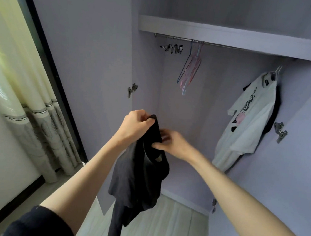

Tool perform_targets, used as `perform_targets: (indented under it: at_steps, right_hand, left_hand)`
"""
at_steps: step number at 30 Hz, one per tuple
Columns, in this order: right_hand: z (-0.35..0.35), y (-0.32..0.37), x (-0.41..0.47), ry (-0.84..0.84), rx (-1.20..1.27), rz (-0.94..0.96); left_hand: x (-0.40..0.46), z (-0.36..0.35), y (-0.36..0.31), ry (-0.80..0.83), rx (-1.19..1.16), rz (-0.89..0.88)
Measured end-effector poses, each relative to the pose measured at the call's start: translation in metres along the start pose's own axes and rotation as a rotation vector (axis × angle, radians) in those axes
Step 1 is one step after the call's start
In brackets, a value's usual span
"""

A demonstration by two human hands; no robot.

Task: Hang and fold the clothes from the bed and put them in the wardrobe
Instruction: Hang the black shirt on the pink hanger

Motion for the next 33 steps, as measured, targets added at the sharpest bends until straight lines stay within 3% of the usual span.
perform_targets:
  at_steps: [4,7,11,16,19,22,26,30,33]
  right_hand:
    - [-0.018,-0.006,0.007,-0.069,-0.308,-0.016]
    - [-0.009,-0.009,0.013,-0.227,-0.288,-0.026]
    - [0.012,0.005,0.020,-0.305,-0.152,0.007]
    - [0.018,0.032,0.025,-0.319,-0.218,0.162]
    - [0.030,0.031,0.025,-0.419,-0.389,0.163]
    - [0.041,0.018,0.020,-0.457,-0.660,0.145]
    - [0.060,-0.007,0.011,-0.493,-0.729,-0.007]
    - [0.086,-0.023,0.004,-0.525,-0.679,-0.222]
    - [0.102,-0.030,-0.001,-0.522,-0.688,-0.306]
  left_hand:
    - [-0.002,0.017,-0.004,-0.005,0.000,-0.022]
    - [-0.001,0.035,0.007,-0.045,0.053,-0.026]
    - [0.001,0.045,0.024,-0.020,0.408,-0.099]
    - [0.002,0.033,0.022,-0.078,0.777,-0.393]
    - [0.008,0.032,0.014,-0.228,0.741,-0.371]
    - [0.016,0.028,0.007,-0.256,0.698,-0.331]
    - [0.022,0.029,0.003,-0.292,0.572,-0.247]
    - [0.027,0.033,0.012,-0.240,0.457,-0.171]
    - [0.033,0.025,0.021,-0.060,0.501,-0.123]
Point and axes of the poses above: each hand's wrist, its own x-axis towards the middle knuckle, its own z-axis out of the back of the hand, y = z × x, the point moved 1 cm from there along x, towards the middle knuckle, and after that the axes turned 6 degrees about -y, right-handed, at the moved point
